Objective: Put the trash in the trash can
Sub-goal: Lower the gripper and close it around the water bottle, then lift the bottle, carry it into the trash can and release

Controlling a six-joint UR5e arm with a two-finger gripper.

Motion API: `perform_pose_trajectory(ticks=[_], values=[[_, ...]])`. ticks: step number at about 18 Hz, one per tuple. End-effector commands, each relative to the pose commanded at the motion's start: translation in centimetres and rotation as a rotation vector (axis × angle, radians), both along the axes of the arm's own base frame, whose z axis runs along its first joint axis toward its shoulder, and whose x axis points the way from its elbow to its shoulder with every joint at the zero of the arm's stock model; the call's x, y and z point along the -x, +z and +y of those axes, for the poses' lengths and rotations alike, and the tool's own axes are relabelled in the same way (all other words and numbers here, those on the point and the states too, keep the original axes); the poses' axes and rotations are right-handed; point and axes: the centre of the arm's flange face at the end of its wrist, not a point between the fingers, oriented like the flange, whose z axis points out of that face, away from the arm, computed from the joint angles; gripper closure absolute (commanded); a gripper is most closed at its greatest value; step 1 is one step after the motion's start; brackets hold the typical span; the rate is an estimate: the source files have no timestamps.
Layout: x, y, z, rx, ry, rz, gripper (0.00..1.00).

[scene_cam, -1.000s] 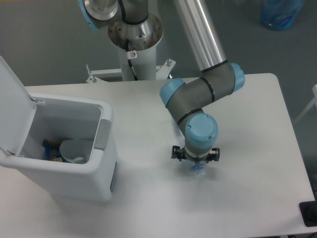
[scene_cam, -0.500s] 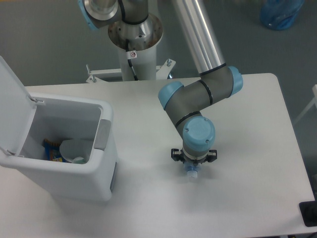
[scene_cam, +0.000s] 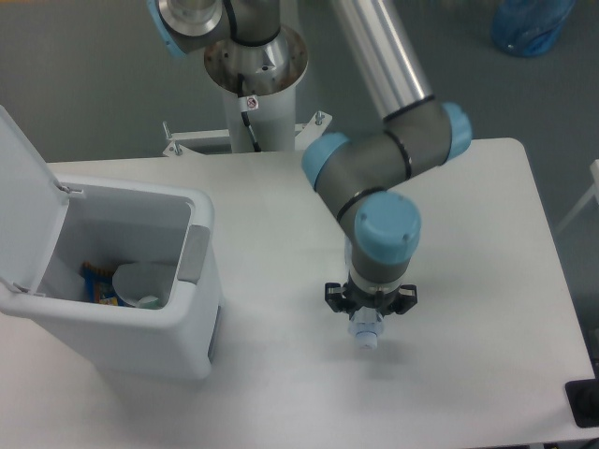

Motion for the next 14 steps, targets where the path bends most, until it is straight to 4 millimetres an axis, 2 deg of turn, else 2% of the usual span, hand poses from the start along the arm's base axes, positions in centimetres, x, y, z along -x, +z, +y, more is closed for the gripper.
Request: perform_pose_trajectory(ticks=[4, 9, 11, 14], values=[[0.0, 8.0, 0.1, -0.222, 0.039, -0.018, 0.51], [-0.7, 17.2, 1.6, -0.474, 0.092, -0.073, 0.50], [-1.5, 20.0, 2.4, -0.583, 0.056, -0.106, 0.50], [-3.1, 21.9, 3.2, -0.688, 0.004, -0.167, 0.50]])
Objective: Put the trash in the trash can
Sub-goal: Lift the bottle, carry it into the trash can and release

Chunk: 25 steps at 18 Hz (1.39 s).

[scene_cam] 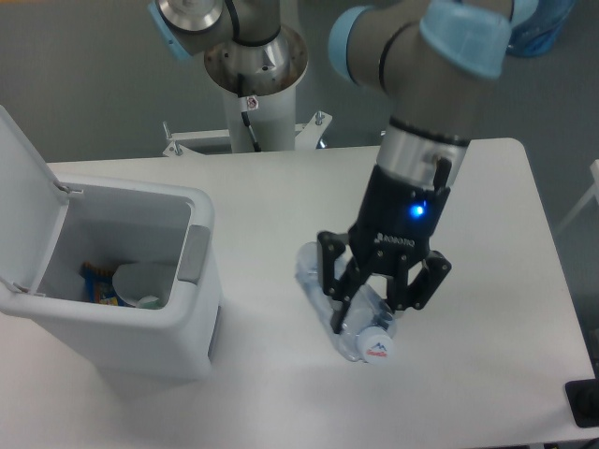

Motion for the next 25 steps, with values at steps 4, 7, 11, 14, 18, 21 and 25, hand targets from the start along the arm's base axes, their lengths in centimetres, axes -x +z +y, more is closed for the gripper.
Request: perform_pose_trajectory(ticks=[4, 7, 11, 14, 18, 21, 25], values=[[-6.1, 2.6, 2.6, -0.077, -0.110, 0.001, 0.50], [-11.4, 3.6, 4.5, -0.091, -0.191, 0.000, 0.50], [-17.1, 2.6, 5.7, -0.087, -0.276, 0.000, 0.50], [-18.0, -0.4, 5.5, -0.087, -0.297, 0.017, 0.50], [-18.4, -4.5, 5.4, -0.078, -0.383, 0.099, 0.45], [-19.3, -6.2, 4.8, -0.077, -0.438, 0.148, 0.35], [-19.9, -6.1, 4.1, -0.087, -0.468, 0.199, 0.00]])
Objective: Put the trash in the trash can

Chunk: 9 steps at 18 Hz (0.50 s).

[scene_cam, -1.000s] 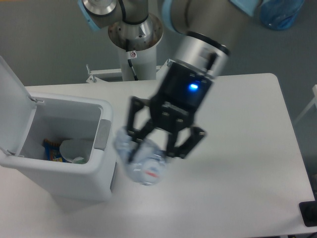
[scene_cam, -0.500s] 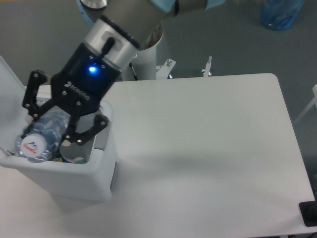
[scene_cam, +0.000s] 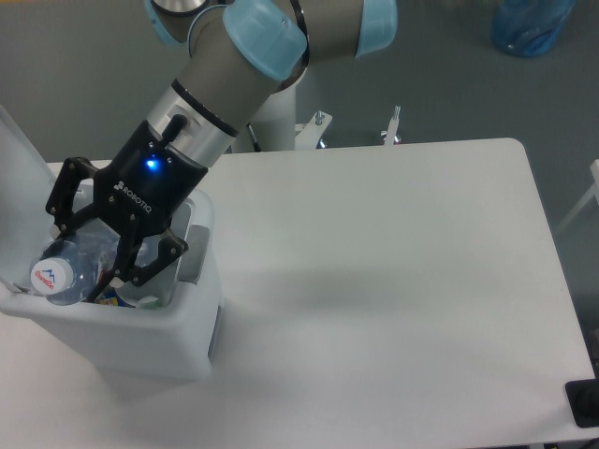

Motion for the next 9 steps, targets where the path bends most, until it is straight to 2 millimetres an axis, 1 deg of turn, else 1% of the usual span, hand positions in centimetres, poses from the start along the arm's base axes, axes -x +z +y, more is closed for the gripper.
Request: perform_pose_trajectory(ticks=[3, 5, 7, 8, 9], values=[[0.4, 0.1, -0.3, 0.001, 0.009, 0.005, 0.00], [1.3, 0.1, -0.6, 0.001, 0.025, 0.005, 0.00], [4.6, 0.5, -2.2, -0.004, 0.084, 0.011, 0.00], [6.4, 0.5, -3.0, -0.002, 0.116, 0.013, 0.00], [8.4, 0.0, -4.0, 0.009, 0.154, 0.011, 0.00]])
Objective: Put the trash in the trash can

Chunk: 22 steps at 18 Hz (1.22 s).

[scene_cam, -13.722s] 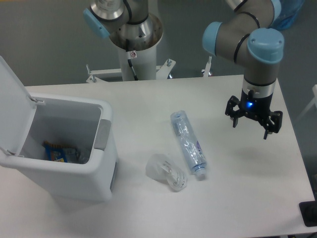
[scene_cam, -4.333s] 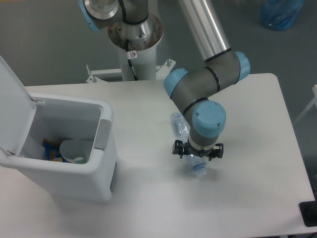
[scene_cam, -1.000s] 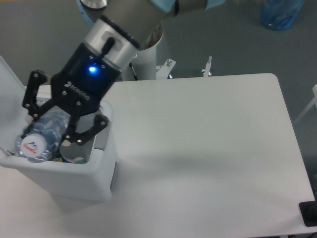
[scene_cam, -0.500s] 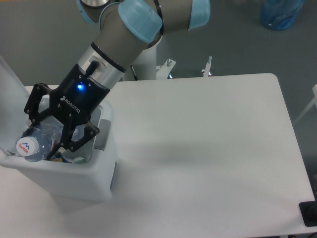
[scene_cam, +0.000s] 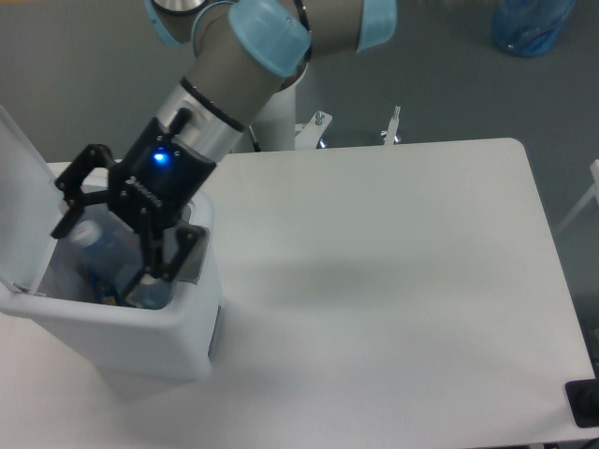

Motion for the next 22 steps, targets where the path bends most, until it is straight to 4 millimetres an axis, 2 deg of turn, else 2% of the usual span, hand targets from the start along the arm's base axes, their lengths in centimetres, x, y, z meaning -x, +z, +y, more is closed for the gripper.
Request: perform_pose_trajectory(ticks=[2, 4, 6, 7, 10, 14, 20, 22], values=[[3.9, -0.4, -2.4, 0.006, 0.073, -0.005, 0.00], [8.7, -0.6, -5.8, 0.008, 0.165, -0.009, 0.00], [12.6, -1.4, -8.9, 0.015, 0.240, -0.019, 0.00], [15.4, -2.7, -10.8, 0.022, 0.271, -0.012, 0.00], [18.9, -6.9, -13.2, 0.050, 0.277, 0.005, 0.00], [20.3, -11.1, -15.7, 0.191, 0.299, 0.094, 0.00], [20.1, -14.8, -17.4, 0.414, 0.238, 0.286, 0.00], [20.1, -15.4, -18.0, 0.471, 0.201, 0.347, 0.00]])
